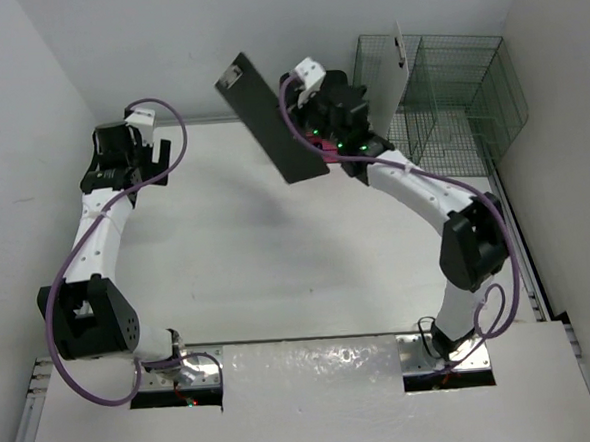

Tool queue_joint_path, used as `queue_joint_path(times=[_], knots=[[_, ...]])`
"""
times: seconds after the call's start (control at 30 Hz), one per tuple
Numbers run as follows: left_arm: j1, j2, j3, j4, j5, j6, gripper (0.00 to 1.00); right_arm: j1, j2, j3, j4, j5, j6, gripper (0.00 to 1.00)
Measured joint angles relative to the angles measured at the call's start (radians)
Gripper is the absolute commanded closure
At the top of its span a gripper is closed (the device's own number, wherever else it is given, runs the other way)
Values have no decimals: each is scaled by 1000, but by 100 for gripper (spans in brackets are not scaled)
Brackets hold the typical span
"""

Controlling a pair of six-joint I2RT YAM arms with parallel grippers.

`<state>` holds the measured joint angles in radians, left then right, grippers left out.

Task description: Organize the desk

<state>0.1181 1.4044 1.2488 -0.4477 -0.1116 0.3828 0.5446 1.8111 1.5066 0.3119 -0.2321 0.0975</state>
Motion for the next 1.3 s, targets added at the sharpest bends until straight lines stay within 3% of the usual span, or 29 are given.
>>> queue_joint_path(times=[0.27, 0.5, 0.63, 0.67, 0.9, 1.0, 1.1, 1.3], knots=[[0, 0, -23, 14, -8, 0, 7, -118, -85, 55, -21, 44, 16, 100], [0, 3, -11, -14, 97, 2, 7, -103, -132, -84, -9, 41, 44, 100], [-18, 45, 108, -104, 200, 22, 6, -102, -133, -117, -30, 8, 56, 100], [-35, 58, 152, -129, 211, 33, 0, -102, -135, -126, -28, -5, 56, 100], [-304, 176, 497, -218, 328, 146, 0, -98, -180, -291, 35, -117, 97, 100], [-345, 266, 626, -254, 414, 199, 1, -83, -182, -336, 46, -153, 101, 100], [-355, 341, 694, -307, 457, 273, 0, -64, -185, -358, 46, -174, 93, 100], [-368, 399, 683, -422, 512, 404, 0, -50, -234, -400, 54, -203, 84, 100]])
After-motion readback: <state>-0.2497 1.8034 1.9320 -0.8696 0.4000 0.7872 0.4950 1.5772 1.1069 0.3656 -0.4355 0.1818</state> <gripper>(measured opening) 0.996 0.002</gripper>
